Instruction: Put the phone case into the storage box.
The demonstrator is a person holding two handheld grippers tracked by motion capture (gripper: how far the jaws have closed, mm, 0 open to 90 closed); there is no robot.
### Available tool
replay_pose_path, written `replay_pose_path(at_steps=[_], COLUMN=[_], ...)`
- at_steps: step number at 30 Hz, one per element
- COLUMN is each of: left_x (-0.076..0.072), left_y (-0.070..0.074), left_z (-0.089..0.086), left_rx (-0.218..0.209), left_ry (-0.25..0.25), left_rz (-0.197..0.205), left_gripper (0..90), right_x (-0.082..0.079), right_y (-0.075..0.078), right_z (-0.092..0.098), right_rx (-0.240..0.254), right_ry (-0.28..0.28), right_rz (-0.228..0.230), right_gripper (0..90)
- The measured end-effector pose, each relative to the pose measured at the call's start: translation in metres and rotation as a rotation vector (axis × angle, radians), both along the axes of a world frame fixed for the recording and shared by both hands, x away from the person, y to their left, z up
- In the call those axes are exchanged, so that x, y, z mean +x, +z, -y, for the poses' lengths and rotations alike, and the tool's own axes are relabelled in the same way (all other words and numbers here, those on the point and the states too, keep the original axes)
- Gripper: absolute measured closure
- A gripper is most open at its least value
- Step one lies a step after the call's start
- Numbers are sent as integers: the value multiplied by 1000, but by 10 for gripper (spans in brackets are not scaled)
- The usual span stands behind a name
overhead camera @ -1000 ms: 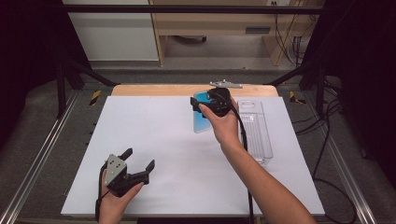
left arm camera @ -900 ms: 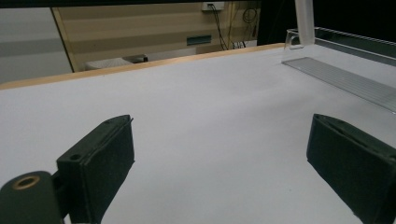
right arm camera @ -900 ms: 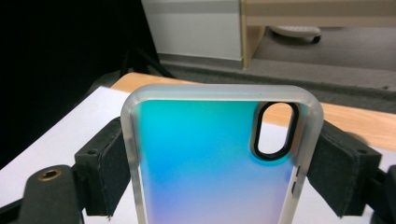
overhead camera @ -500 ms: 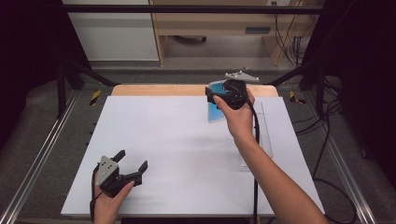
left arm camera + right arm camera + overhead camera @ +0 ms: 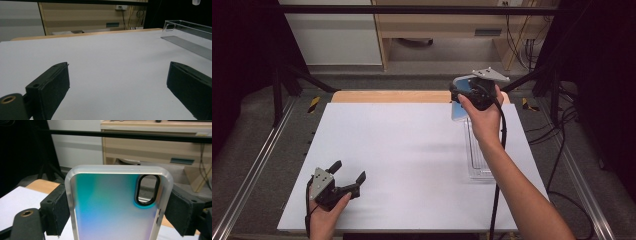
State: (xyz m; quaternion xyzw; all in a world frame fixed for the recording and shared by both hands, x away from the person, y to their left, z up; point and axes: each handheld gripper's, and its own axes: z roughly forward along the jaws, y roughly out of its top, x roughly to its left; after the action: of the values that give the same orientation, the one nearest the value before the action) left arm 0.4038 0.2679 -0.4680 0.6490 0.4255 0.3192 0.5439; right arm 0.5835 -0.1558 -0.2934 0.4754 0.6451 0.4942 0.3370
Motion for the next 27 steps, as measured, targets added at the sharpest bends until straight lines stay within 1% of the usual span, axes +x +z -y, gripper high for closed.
replay_pose_path(at_steps=[3,6,13,15,19,25,27], left_x=[0,0,-1,-1,-1,-1,-1], left_y=[0,-1,0,0,0,0,0], left_z=[0,0,-1,-2,-2,-1,-1], left_rx=[-1,3,-2,0,-6,2,1], left_ry=[-1,-7,-1,3,-4,-5,-4], left_rz=[2,2,7,10,15,16,17], left_gripper=[42,41,41,41,41,41,41], right_x=[4,7,14,16,17,16,17], right_y=[-1,-4,-11,-13,-17,-22,-23], right_z=[7,12,22,24,30,38,41], right_rx=[-4,-1,0,3,0,12,4], right_ry=[-20,-33,-69,-77,-98,-118,-126], right_rz=[10,12,16,19,18,11,14], right_gripper=[175,175,175,175,175,175,175])
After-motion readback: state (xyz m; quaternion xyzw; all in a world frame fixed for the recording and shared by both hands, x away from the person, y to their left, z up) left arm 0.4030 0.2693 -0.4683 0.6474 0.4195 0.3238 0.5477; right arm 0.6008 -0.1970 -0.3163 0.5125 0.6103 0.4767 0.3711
